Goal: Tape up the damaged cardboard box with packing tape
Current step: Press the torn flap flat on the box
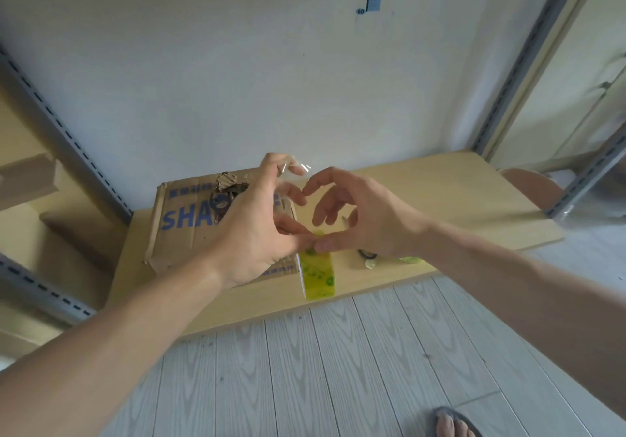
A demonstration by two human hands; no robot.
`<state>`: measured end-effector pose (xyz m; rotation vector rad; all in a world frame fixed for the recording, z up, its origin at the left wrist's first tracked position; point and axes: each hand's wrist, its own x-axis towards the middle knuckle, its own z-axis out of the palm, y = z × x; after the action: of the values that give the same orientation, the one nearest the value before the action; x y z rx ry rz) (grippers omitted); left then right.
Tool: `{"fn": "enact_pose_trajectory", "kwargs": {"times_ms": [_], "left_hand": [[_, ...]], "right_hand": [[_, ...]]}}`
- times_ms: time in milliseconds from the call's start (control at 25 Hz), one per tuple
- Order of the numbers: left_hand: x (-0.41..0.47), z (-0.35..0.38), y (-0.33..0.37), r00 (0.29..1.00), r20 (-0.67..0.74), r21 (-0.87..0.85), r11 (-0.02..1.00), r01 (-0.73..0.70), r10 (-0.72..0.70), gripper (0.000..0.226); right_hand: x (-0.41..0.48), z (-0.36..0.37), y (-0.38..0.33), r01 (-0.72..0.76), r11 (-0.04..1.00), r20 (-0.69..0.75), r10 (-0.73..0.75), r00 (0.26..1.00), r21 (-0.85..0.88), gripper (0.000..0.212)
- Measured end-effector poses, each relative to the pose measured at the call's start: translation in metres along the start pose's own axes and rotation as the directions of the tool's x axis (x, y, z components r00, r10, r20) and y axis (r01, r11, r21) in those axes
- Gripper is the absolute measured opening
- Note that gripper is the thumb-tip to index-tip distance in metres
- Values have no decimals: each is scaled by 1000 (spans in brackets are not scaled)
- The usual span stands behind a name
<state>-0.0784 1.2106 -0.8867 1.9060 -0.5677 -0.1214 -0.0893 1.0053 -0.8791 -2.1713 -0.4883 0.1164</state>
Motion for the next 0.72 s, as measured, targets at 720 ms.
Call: {"fn": "enact_pose_trajectory", "kwargs": {"times_ms": [720], "left_hand": [[-26,-19,-16,983,9,-15,983,185,-184,52]], "right_hand": [[-41,71,83,-151,927,283,255,925,-344,4]]}}
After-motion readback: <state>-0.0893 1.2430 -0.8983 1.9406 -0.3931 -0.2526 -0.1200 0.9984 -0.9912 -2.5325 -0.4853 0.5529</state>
